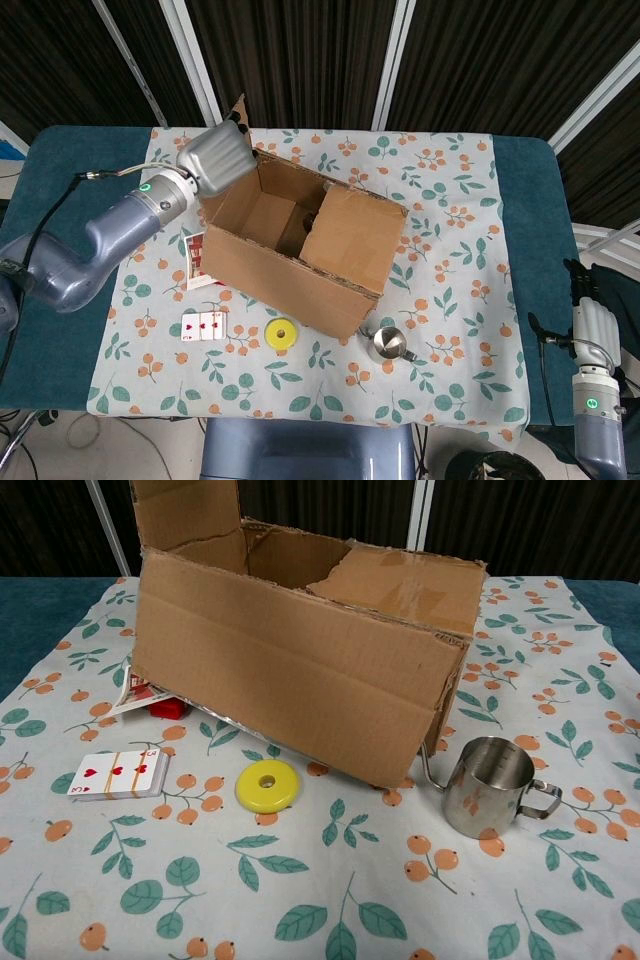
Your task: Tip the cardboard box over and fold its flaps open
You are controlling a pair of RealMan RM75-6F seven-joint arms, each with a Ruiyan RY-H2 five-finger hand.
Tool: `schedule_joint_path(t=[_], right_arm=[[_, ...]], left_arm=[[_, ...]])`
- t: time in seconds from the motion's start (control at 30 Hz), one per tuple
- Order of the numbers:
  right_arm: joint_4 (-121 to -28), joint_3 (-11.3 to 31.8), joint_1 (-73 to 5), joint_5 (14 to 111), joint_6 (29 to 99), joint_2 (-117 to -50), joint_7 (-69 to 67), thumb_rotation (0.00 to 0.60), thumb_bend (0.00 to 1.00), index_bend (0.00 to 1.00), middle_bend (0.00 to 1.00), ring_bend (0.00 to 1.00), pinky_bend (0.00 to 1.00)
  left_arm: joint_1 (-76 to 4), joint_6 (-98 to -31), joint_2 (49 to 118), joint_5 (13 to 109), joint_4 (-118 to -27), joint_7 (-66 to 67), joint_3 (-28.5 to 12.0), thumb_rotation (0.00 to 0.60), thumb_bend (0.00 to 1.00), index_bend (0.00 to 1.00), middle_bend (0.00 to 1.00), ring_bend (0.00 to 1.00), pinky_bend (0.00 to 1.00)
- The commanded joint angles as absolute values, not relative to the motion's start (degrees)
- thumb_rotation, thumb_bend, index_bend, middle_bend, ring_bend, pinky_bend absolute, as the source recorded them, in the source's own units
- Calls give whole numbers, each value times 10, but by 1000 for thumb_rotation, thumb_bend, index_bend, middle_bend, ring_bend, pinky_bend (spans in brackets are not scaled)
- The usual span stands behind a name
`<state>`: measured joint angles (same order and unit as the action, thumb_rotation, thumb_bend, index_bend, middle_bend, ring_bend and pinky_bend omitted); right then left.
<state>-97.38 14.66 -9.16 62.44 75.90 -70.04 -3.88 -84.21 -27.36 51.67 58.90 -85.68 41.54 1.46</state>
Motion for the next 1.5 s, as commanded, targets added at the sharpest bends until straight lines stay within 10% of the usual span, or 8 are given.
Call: schedule_joint_path(t=[0.03,0.5,0.63,1.0,1.5], right_arm=[[-974,146,-92,625,759,-700,-38,600,354,22,3,36,245],[-980,146,-91,626,760,-702,-39,600,353,24,3,36,245],[-979,146,-91,625,761,-701,-38,600,353,24,3,36,245],[-993,150,-94,638,773,-688,-20,600,354,24,2,36,245],[-1055,183,-167,697,732,-611,78,600,355,24,3,36,245]], left_arm=[[-831,-286,498,574,-870,423,26,600,1000,381,645,300,290],[-748,-339,453,512,-912,435,93,600,991,352,627,301,284],[-709,-383,458,500,-918,413,93,600,825,321,583,289,242],[-492,-702,522,545,-1042,247,52,600,236,5,62,6,34],[-251,-979,673,687,-945,139,74,600,206,0,5,0,26]])
